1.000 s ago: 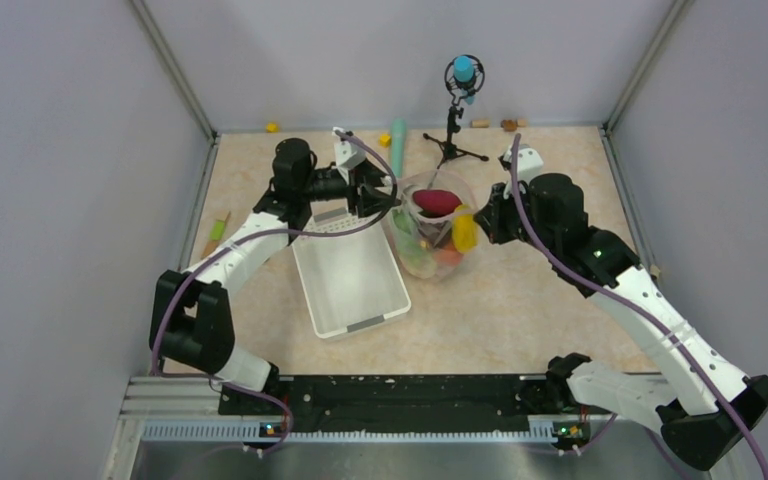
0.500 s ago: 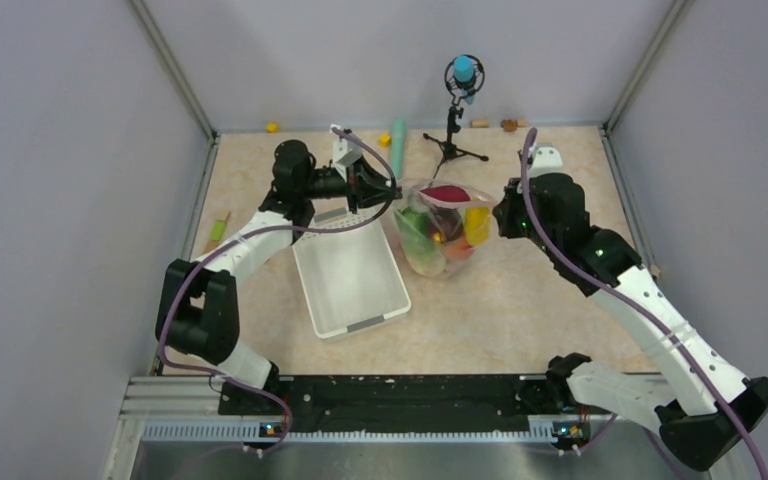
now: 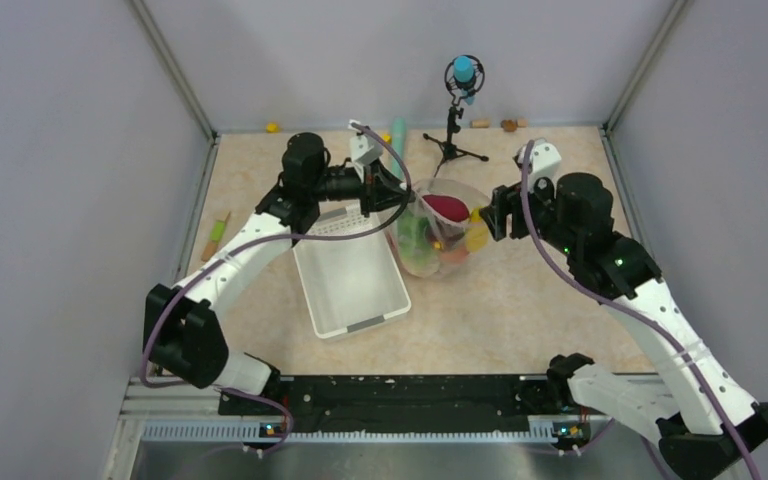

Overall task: Place the food in the zip-top bag and seal the zipper
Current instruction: Adjust the zipper food storage bag at the center of the board, then zip the zipper food storage bag at the center of the board.

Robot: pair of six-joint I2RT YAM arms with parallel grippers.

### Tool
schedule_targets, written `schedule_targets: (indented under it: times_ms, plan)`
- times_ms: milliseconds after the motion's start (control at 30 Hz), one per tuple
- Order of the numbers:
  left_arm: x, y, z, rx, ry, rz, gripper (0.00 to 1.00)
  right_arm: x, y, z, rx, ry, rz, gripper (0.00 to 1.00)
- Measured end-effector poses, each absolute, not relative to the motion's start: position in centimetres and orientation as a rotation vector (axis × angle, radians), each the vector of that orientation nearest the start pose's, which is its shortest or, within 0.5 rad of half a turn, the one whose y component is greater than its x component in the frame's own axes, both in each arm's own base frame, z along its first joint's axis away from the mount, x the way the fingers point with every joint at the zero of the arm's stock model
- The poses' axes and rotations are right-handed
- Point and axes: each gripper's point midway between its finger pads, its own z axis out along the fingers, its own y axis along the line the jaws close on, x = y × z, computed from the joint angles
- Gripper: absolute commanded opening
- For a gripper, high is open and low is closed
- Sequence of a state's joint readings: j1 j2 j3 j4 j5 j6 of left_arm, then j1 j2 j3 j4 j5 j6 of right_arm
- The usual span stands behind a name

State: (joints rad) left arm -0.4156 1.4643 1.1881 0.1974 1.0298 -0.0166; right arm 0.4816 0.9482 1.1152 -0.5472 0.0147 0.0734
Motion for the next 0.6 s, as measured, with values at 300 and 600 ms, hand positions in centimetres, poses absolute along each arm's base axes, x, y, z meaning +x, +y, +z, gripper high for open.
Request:
schedule_targets:
  times_ms: [300, 600]
  plan:
    - [26.9, -32.9, 31.7, 1.160, 1.433, -1.054, 0.00, 24.1, 18.7, 36.0, -0.882, 1.485, 0.479, 0.90]
    - [27.6, -33.1, 31.5, 1.089, 1.568, -0.923, 0.00, 24.1, 23.5, 35.4, -1.109, 1.381, 0.688, 0.90]
